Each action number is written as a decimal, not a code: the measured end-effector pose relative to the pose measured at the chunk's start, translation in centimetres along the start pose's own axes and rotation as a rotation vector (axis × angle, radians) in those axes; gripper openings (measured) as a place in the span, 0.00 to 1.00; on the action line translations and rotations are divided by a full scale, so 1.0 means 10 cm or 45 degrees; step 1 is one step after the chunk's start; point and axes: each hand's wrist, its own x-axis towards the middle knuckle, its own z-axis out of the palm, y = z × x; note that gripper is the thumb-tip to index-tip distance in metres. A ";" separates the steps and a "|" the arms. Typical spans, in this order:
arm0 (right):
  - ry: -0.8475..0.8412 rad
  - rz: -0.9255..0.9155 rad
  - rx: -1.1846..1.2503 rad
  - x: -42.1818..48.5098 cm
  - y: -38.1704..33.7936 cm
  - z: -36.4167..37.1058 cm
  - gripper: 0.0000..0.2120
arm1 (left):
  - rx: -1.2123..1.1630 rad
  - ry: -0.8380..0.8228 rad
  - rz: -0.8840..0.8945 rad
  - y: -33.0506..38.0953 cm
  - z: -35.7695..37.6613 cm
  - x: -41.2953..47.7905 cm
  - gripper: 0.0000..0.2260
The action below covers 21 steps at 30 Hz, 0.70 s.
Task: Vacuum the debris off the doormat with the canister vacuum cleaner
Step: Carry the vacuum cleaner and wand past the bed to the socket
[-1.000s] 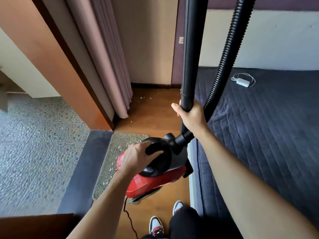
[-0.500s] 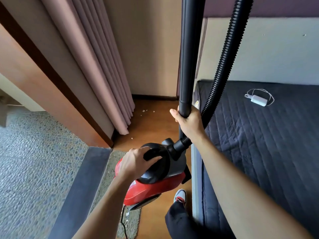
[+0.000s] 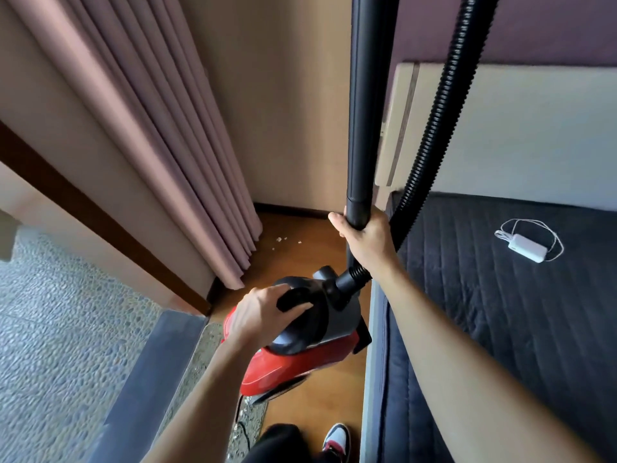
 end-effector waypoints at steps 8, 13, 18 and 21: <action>0.017 0.046 -0.010 0.71 0.25 0.04 0.19 | 0.011 -0.030 0.007 -0.02 0.12 0.79 0.24; 0.023 0.062 -0.021 1.31 0.46 0.18 0.20 | -0.011 -0.089 -0.029 -0.16 0.23 1.43 0.21; 0.035 0.098 -0.052 2.09 0.61 0.39 0.16 | -0.067 -0.127 -0.019 -0.37 0.31 2.29 0.25; 0.048 0.123 -0.083 2.58 0.68 0.55 0.17 | -0.079 -0.122 -0.038 -0.48 0.28 2.81 0.18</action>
